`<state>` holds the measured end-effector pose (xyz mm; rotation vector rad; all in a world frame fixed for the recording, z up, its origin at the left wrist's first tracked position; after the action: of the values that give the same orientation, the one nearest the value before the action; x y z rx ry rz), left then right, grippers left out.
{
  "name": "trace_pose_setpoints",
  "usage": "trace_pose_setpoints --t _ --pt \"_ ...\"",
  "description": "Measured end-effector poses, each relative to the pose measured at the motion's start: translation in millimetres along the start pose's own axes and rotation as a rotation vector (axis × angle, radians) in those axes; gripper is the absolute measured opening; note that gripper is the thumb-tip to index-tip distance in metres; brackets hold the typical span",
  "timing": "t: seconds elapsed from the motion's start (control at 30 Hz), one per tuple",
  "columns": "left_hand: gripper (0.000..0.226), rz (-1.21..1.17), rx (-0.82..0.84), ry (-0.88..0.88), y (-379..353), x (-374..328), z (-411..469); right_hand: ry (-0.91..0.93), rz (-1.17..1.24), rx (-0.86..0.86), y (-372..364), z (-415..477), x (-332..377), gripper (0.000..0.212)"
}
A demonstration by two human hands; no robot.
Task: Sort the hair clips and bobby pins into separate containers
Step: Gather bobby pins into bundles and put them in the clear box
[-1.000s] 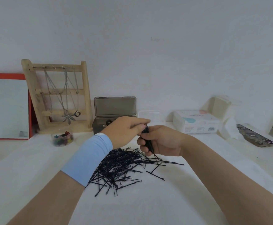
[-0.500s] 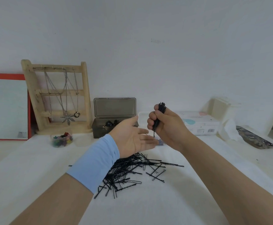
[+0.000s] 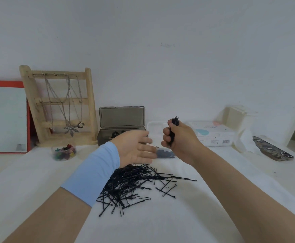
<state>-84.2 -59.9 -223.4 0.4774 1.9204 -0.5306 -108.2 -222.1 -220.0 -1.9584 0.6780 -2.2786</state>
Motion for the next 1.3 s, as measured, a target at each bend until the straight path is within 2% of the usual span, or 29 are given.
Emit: trace_pose_setpoints --t 0.03,0.1,0.2,0.3,0.37,0.43,0.53,0.63,0.73,0.87,0.97,1.07,1.13,1.2,1.27,1.3 --pt "0.033 0.098 -0.101 -0.068 3.0 -3.6 0.6 -0.064 0.026 -0.017 1.4 0.5 -1.1 0.016" --pt "0.018 0.119 -0.237 -0.188 7.3 -11.9 1.8 -0.167 0.074 -0.026 4.1 1.3 -3.5 0.018" --pt "0.017 0.11 -0.312 -0.331 8.7 -25.4 6.0 -0.221 0.064 0.037 8.2 3.3 -2.2 0.021" --pt "0.024 0.498 -0.367 -0.485 4.2 -29.0 19.4 -0.174 -0.122 0.125 13.1 8.3 1.8 0.019" --pt "0.033 0.844 -0.328 -0.481 -1.4 -23.9 35.9 -0.074 -0.368 0.166 15.8 16.6 8.7 0.018" --pt "0.042 1.082 -0.285 -0.387 -1.7 -15.9 52.9 0.033 -0.808 0.209 15.5 27.2 17.9 0.016" --pt "0.048 1.129 -0.292 -0.37 2.9 -8.1 64.5 0.136 -1.458 0.373 10.5 45.8 21.3 0.018" --pt "0.047 1.093 -0.386 -0.486 9.6 -10.7 67.5 0.074 -1.743 0.539 6.0 52.2 7.4 0.022" --pt "0.044 1.132 -0.392 -0.55 12.2 -8.7 68.4 0.091 -1.789 0.604 3.6 53.3 -3.9 0.028" --pt "0.04 1.305 -0.292 -0.547 6.1 -0.5 68.3 0.117 -1.734 0.6 5.9 53.0 5.1 0.036" --pt "0.044 1.537 -0.234 -0.499 0.2 4.4 70.4 0.162 -1.722 0.606 10.4 49.4 9.6 0.032" --pt "0.046 1.746 -0.185 -0.435 -4.8 6.4 72.0 0.167 -1.769 0.643 14.7 42.1 9.9 0.046" --pt "0.047 1.664 -0.186 -0.434 -5.2 3.7 69.4 0.205 -1.692 0.565 18.1 39.3 15.1 0.054" --pt "0.045 1.506 -0.238 -0.492 -3.2 -0.7 62.5 0.289 -1.585 0.442 20.7 35.7 25.8 0.052" --pt "0.032 1.431 -0.344 -0.627 -1.8 -5.5 50.7 0.306 -1.496 0.385 21.2 27.4 35.0 0.044" --pt "0.023 1.407 -0.39 -0.685 -1.4 -6.9 44.5 0.282 -1.488 0.422 19.7 20.7 37.6 0.04"
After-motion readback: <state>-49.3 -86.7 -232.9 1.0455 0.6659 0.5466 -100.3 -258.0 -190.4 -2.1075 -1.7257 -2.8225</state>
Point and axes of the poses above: each hand's wrist, its own z-axis towards the middle knuckle, its own y-axis out of the back of the hand, x = y × z, the point moved 3 cm from there along z, towards the middle knuckle, and after that the axes turned 4 degrees about y, right-handed, at the moved point
